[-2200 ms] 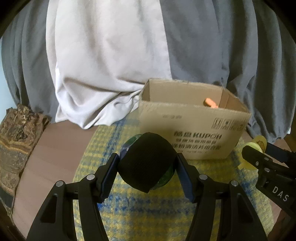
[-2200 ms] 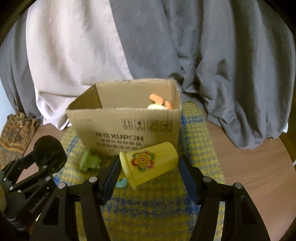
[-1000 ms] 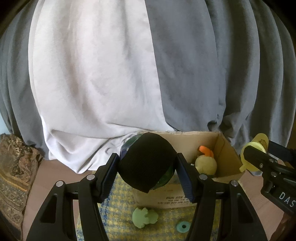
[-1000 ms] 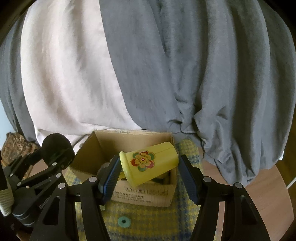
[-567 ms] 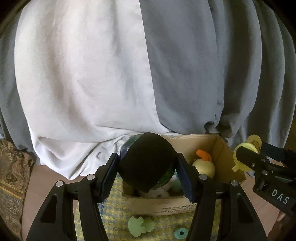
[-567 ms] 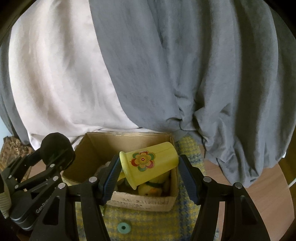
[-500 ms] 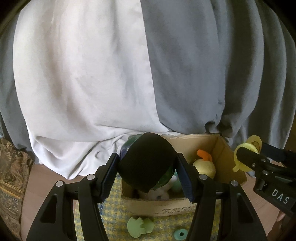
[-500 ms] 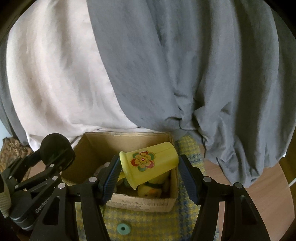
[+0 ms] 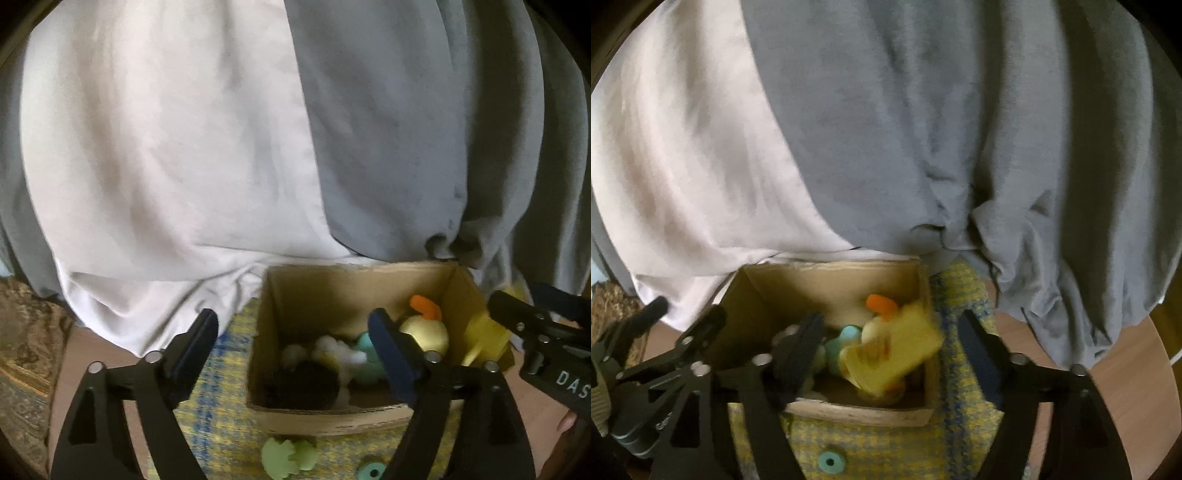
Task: Organize objects
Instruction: 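Carry the black toy and yellow cup over the box and release both, then withdraw both open grippers from the box toward the frog plush and ring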
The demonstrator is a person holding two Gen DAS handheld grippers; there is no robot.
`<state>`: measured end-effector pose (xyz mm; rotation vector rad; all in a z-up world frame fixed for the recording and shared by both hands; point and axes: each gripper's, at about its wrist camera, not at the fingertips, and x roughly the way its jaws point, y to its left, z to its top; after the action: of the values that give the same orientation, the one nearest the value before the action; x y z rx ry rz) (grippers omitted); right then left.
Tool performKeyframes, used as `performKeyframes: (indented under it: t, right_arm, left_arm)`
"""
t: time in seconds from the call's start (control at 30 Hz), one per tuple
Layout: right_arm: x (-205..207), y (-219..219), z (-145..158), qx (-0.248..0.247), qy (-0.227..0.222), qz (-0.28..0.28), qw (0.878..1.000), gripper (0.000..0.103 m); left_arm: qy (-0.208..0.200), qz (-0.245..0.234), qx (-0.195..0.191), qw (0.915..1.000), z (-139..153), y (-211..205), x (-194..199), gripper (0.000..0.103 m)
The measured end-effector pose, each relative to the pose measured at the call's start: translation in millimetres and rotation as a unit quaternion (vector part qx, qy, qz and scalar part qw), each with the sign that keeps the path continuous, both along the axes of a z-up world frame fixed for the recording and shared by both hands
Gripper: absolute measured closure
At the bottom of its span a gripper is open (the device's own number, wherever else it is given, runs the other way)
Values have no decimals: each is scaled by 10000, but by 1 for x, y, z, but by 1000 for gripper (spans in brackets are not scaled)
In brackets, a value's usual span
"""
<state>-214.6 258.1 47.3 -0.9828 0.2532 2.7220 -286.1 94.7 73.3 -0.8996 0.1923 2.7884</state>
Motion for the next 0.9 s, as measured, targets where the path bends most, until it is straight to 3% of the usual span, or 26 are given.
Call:
performKeyframes:
  t: [0.07,0.27,0.9]
  right_arm:
    - [3,1,1,-32,42,-33,10000,15]
    - [12,-3,4,78,53,-120,9999,7]
    - [45,-9,-5,23,77,-151,9999,6]
  left_arm:
    - [25,16,-73,10000,1,0,3,18]
    - [88,249,-53,9996,4,-6,9,1]
    - [111,525,-133,9985,-6,-28,50,0]
